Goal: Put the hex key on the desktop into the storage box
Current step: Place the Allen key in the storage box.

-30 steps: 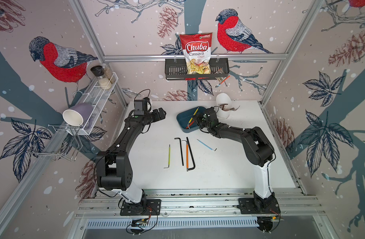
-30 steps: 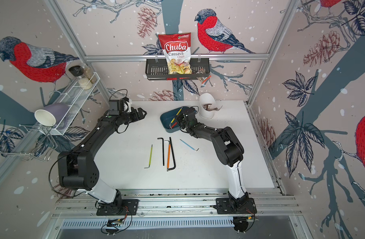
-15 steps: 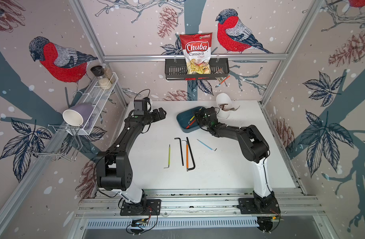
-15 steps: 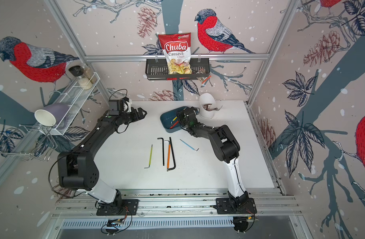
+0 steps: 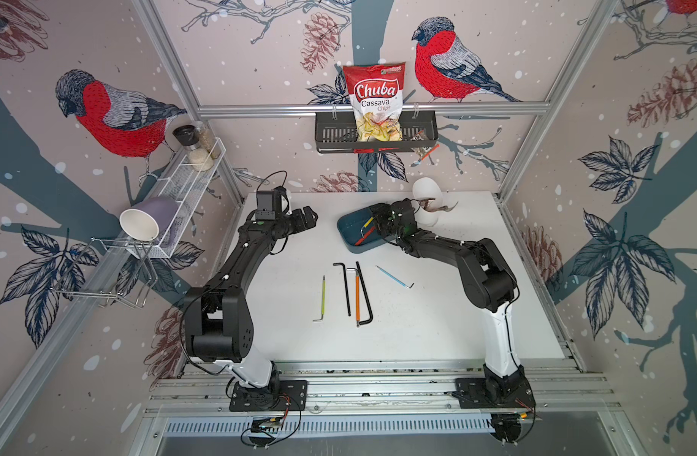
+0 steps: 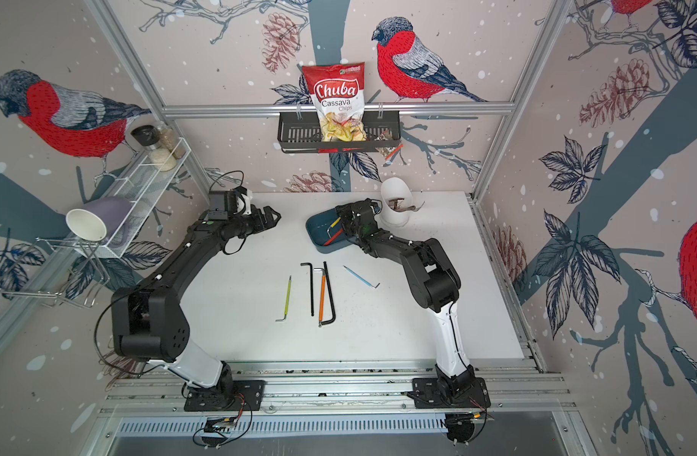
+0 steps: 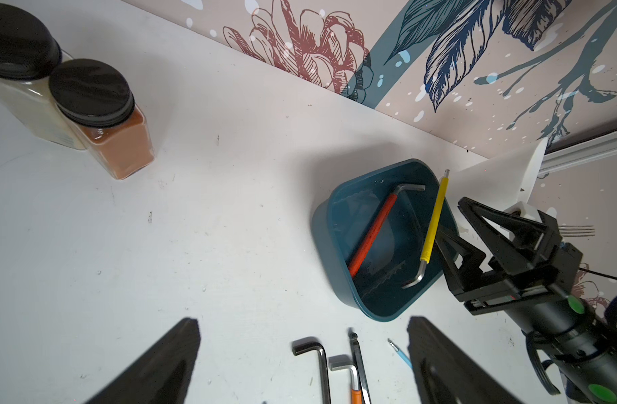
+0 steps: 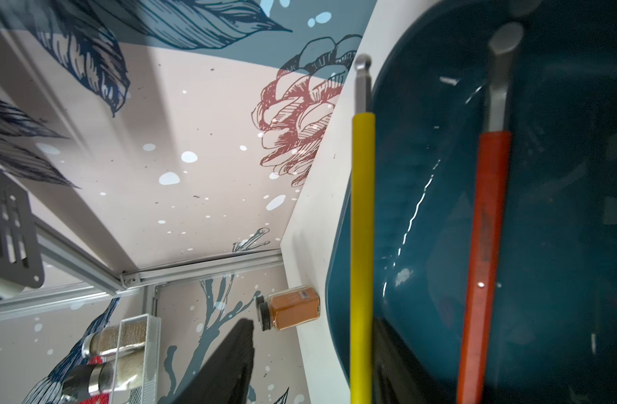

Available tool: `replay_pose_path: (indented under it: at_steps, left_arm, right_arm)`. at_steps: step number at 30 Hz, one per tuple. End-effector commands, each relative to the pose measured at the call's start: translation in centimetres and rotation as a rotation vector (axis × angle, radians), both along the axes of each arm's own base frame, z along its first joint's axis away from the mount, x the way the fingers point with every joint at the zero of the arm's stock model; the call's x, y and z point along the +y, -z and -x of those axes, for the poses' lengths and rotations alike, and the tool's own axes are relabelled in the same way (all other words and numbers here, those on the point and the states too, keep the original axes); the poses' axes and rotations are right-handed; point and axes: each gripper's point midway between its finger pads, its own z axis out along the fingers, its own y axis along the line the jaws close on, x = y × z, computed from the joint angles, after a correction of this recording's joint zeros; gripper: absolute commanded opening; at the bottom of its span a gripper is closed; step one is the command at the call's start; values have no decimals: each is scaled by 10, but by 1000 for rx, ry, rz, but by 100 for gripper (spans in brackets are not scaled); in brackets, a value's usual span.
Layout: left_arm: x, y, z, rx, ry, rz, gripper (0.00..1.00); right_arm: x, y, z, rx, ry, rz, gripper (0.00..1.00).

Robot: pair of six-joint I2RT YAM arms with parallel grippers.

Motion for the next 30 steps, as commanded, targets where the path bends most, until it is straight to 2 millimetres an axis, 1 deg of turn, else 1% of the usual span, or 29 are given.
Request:
replay_pose_path:
  at_steps: [1,3,5,8,9,10,11,15,19,22,24,27,29,30]
  left_arm:
    - [3,-7,-5,-28,-3,-14,96]
    - [2,-8,-6,-29,0,-11,96]
    - [2,-7,-5,-27,4,-13,96]
    - [2,-9,-5,-26,7,-13,96]
    - [2,-10,-5,-27,10,-11,96]
    - [2,-11,-4,-31,13,-12,96]
    - [3,-12,-4,-31,13,-12,96]
    - [5,-18,-4,-45,10,0,96]
    - [5,-20,-3,-48,18,15,96]
    - [6,-21,-4,-50,17,26,96]
    - [6,-22,-4,-50,18,33,96]
    - [7,-23,-3,-51,18,38,96]
    - [7,-23,-3,-52,19,37,96]
    - [7,-23,-3,-54,20,39,96]
  right_arm:
    - [-5,13,-1,67,26,18,62]
    - [-6,20,-1,93,34,19,63]
    - [-4,22,-1,111,36,25,65]
    - [-2,26,-1,148,35,75,68]
    - [0,26,-1,152,32,92,73]
    - [1,25,-1,155,29,106,95]
    - [1,24,-1,156,30,118,97]
    - [2,19,-2,146,33,175,98]
    - [3,14,-2,147,18,298,99]
    - [6,13,0,140,-11,350,99]
    - [9,8,3,119,-36,377,96]
    - [14,-10,11,50,-63,457,95]
    - [15,-23,19,5,-93,545,94]
    - [14,-26,24,-6,-105,595,94]
